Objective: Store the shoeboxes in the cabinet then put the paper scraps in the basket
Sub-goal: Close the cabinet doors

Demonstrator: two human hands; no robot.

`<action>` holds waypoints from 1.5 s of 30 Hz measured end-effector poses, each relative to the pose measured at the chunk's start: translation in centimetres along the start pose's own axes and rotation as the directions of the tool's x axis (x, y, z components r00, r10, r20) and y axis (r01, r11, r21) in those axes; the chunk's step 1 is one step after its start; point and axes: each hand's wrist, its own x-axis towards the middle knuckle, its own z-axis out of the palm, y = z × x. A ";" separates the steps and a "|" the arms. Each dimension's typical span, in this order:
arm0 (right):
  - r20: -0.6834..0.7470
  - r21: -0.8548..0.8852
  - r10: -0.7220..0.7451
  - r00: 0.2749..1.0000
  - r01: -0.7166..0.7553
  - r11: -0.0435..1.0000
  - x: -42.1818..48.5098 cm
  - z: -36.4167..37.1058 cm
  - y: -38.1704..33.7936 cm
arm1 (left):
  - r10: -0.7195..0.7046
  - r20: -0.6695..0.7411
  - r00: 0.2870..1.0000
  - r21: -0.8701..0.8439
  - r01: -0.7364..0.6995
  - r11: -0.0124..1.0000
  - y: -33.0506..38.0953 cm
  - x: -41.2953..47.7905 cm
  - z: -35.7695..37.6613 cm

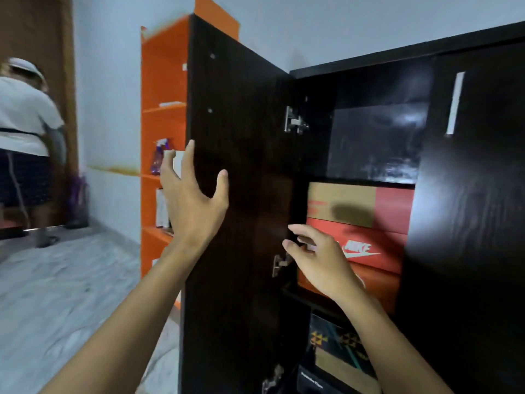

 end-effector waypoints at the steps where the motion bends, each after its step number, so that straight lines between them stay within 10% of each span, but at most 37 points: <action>1: 0.016 0.023 -0.017 1.000 0.016 1.000 0.1 0.9 -0.6 | -0.087 0.047 0.995 0.018 0.086 0.996 -1.4 0.4 -0.2; 5: 0.050 0.094 -0.063 0.997 0.058 0.994 0.1 3.9 -2.6 | -0.231 0.296 0.927 -0.107 0.273 0.956 -4.7 1.4 -0.3; 12: 0.059 0.086 -0.112 0.992 0.106 0.991 -1.0 5.4 -2.6 | -0.216 0.338 0.916 -0.132 0.273 0.953 -3.5 1.0 -1.3; 28: -0.326 -0.245 -0.435 0.839 0.369 0.896 -5.7 0.7 2.9 | 0.213 0.663 0.717 -0.413 0.113 0.904 6.5 -4.3 6.3; 36: -0.332 -0.612 -0.436 0.836 0.160 0.774 -5.1 -5.2 8.3 | 0.320 0.699 0.640 -0.457 0.055 0.888 8.8 -7.2 14.5; 45: -0.494 -0.690 -0.271 0.826 -0.182 0.701 -2.8 -7.7 12.6 | 0.440 0.691 0.574 -0.254 -0.377 0.891 7.2 -7.3 21.5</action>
